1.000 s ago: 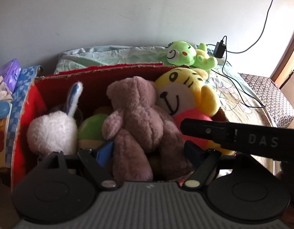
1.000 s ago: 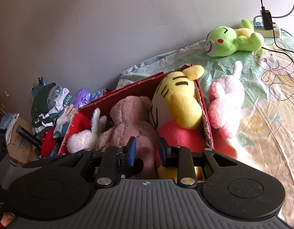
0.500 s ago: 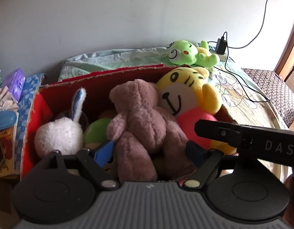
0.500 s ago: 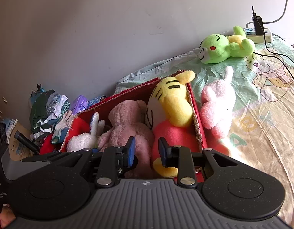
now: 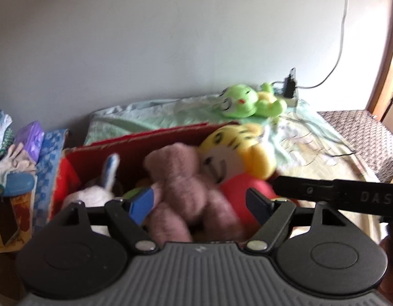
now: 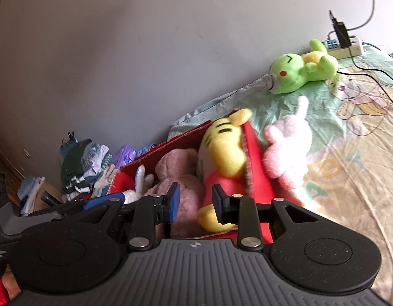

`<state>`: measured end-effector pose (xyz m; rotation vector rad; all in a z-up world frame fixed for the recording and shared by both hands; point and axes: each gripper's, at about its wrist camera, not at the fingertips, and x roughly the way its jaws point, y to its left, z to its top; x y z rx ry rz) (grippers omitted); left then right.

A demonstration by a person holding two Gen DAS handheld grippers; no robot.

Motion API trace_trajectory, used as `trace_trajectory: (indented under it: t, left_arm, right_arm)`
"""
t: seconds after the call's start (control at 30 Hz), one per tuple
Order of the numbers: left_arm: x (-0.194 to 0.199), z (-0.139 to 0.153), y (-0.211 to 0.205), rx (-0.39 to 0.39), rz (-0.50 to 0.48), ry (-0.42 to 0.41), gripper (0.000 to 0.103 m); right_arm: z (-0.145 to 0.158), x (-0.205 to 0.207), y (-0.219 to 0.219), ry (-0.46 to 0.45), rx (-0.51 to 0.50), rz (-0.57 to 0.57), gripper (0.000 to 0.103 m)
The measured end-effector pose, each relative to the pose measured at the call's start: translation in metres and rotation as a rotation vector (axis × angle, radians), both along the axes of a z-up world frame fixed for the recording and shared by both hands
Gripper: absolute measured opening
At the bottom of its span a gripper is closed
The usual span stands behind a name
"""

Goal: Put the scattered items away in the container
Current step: 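Withdraw the right gripper and move it to the white bunny with bow tie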

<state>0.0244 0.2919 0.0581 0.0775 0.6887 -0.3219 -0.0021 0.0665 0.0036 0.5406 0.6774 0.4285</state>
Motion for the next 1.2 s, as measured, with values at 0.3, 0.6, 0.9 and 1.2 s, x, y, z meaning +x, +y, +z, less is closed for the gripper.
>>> trace_trajectory:
  t: [0.3, 0.6, 0.9, 1.2]
  left_arm:
    - [-0.018, 0.003, -0.091, -0.039, -0.196, -0.029, 0.073]
    - [-0.007, -0.026, -0.167, -0.041, -0.239, 0.042, 0.073]
    - [-0.008, -0.056, -0.183, -0.046, -0.093, 0.115, 0.076]
    - [-0.004, -0.091, -0.206, 0.004, -0.003, 0.147, 0.077]
  right_arm:
    - [-0.025, 0.011, -0.088, 0.14, -0.019, -0.068, 0.032]
    - [-0.05, 0.059, -0.149, 0.233, -0.074, 0.056, 0.034]
    - [-0.031, 0.142, -0.127, 0.154, -0.165, 0.314, 0.034]
    - [-0.034, 0.176, -0.033, -0.001, -0.315, 0.547, 0.033]
